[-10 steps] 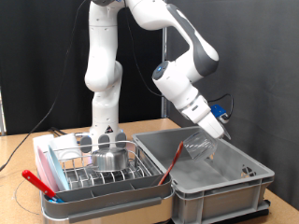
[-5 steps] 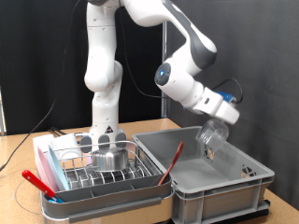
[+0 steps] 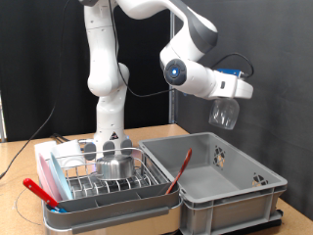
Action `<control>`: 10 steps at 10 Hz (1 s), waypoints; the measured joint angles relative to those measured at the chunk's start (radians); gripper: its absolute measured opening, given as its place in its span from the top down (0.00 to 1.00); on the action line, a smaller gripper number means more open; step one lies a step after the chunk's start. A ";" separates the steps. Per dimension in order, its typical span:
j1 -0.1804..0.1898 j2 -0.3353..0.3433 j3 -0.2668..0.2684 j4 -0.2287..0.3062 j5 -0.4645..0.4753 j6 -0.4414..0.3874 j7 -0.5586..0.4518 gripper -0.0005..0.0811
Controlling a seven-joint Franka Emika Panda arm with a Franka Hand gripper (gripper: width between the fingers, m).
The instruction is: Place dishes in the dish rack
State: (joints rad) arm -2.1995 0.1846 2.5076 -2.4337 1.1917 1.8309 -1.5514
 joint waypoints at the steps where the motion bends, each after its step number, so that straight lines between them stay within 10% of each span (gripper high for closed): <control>1: -0.002 0.000 -0.019 0.012 -0.004 -0.092 0.006 0.86; 4: -0.005 -0.010 -0.051 0.017 -0.001 -0.203 0.054 0.86; 7: -0.005 -0.003 -0.026 0.003 -0.004 -0.107 0.091 0.86; 10: -0.004 -0.097 -0.069 0.095 -0.125 -0.465 -0.067 0.86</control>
State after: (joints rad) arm -2.2040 0.0878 2.4384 -2.3385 1.0668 1.3661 -1.6186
